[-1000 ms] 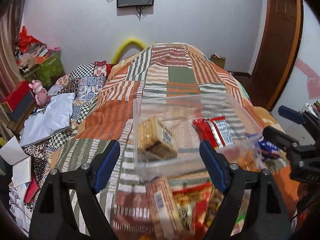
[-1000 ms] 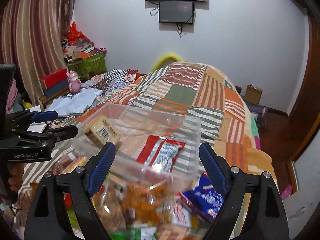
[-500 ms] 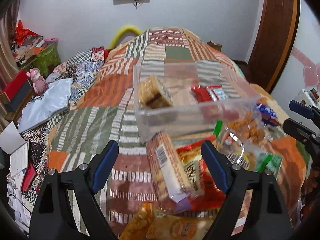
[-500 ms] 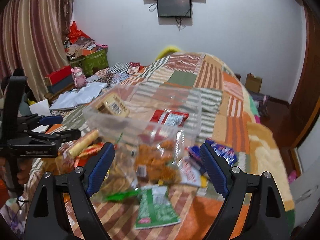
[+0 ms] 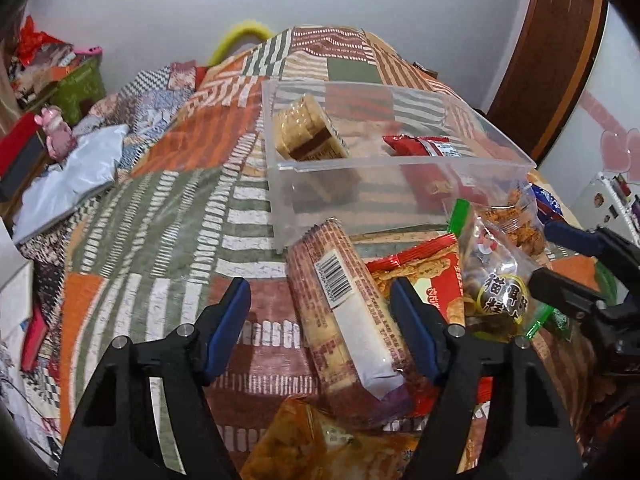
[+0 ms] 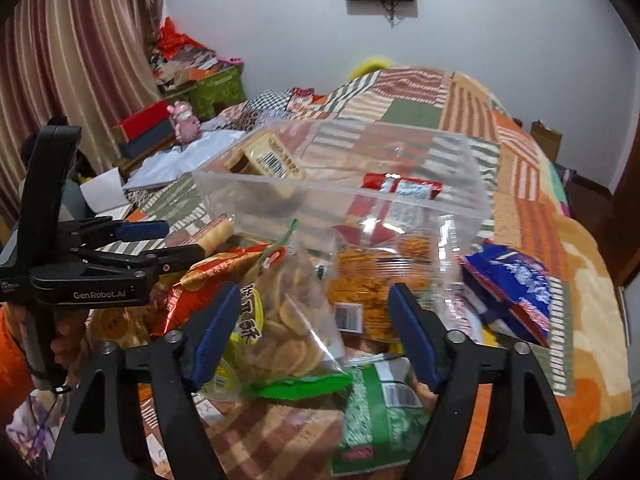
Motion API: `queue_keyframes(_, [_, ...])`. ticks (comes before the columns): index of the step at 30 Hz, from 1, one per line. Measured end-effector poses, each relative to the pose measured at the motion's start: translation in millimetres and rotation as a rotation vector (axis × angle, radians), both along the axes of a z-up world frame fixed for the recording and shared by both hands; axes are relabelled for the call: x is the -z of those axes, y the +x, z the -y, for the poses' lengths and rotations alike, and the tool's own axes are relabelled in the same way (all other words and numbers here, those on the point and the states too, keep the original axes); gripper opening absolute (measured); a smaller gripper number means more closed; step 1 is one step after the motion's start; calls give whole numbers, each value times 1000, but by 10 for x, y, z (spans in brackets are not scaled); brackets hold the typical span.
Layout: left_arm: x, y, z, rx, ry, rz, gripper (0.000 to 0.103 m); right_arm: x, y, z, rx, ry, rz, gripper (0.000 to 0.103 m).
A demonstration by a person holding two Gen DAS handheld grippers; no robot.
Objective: Organize snacks
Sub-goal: 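Grasp the long biscuit roll with left tool while right tool grasps the cracker bag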
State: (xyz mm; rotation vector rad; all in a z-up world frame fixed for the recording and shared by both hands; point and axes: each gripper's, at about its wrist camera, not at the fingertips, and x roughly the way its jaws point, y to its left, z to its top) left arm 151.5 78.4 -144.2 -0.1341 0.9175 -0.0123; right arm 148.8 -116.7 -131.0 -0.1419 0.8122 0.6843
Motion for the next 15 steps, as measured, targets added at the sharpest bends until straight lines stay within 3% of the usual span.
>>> queue_keyframes(1, [16,8,-9,0,-8,-4,73,0,0,0,0,0,0,69])
queue_keyframes(3, [48,21,-37,2,-33,-14,73,22,61,-41,-17,-7,-19,64])
queue_keyframes(10, [154,40,-101,2,-103,-51,73,84,133,-171,-78,-29,-63,64])
queue_keyframes(15, [179,22,-116,22,-156,-58,56,171,128,-226,-97,-56,-78,61])
